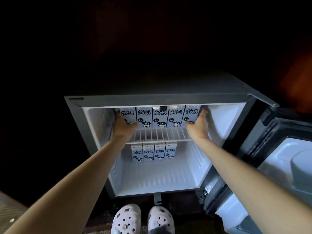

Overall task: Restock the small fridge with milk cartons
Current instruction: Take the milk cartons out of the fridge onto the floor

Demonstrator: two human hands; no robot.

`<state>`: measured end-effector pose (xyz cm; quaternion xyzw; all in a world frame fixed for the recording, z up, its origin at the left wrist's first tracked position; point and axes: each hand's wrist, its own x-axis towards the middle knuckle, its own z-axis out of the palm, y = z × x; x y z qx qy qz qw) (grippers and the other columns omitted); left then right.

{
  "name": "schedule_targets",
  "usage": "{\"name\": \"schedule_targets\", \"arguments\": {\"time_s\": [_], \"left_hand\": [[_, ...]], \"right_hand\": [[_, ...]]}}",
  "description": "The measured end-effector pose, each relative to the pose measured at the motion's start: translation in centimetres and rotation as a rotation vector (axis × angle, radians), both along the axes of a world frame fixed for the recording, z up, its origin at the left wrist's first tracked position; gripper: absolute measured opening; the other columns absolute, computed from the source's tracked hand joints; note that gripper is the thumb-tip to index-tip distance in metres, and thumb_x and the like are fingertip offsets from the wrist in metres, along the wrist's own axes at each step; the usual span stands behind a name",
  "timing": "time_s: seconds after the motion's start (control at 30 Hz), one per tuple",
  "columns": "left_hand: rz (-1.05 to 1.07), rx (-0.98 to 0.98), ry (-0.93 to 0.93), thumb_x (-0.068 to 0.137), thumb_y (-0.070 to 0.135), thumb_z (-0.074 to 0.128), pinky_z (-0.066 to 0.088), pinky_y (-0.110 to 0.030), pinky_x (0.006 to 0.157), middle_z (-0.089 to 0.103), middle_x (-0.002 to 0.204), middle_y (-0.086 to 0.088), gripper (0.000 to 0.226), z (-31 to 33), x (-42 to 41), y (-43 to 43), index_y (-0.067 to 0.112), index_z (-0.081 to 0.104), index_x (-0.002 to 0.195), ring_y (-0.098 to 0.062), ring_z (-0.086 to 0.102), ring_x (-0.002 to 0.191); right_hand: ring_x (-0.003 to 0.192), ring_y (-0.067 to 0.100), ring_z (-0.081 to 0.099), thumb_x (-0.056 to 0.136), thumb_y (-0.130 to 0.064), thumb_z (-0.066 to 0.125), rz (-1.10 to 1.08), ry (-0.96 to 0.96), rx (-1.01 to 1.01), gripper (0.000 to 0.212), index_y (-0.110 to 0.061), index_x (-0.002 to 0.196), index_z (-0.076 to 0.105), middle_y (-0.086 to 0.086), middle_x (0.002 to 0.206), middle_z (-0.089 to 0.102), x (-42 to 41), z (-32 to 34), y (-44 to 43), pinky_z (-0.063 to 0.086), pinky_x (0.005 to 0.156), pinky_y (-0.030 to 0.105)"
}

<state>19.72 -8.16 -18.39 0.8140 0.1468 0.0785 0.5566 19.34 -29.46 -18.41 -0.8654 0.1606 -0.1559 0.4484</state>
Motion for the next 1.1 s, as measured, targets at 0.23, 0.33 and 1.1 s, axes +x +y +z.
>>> {"name": "schedule_targets", "arguments": {"time_s": [0.23,0.33,1.1], "left_hand": [[0.011,-0.001,-0.038,0.065,-0.005,0.076,0.049,-0.029,0.088,0.061,0.11,-0.006,0.064,-0.9,0.7,0.8,0.007,0.047,0.121,-0.02,0.059,0.102],[0.073,0.072,-0.026,0.064,0.009,0.08,0.054,-0.041,0.087,0.061,0.114,-0.015,0.063,-1.2,0.1,1.0,0.003,0.047,0.118,-0.03,0.061,0.105],[-0.193,0.55,-0.333,0.083,0.008,0.065,0.045,-0.022,0.056,0.067,0.11,-0.014,0.029,5.0,-14.1,-3.0,0.004,0.052,0.108,-0.02,0.059,0.084]], "right_hand": [[0.126,0.031,0.046,0.076,-0.002,0.069,-0.03,0.046,0.225,0.077,-0.008,0.14,0.027,0.013,0.141,0.043,1.8,-0.6,-0.2,0.041,0.103,0.041],[0.12,0.034,0.05,0.069,-0.003,0.07,-0.035,0.057,0.196,0.059,-0.008,0.122,0.044,0.014,0.13,0.049,2.1,-0.9,-0.6,0.045,0.099,0.048],[0.08,0.019,0.064,0.072,-0.021,0.078,0.087,-0.221,-0.131,0.036,-0.007,0.097,0.056,0.007,0.094,0.071,-14.1,3.0,0.8,0.034,0.045,0.011]]}}
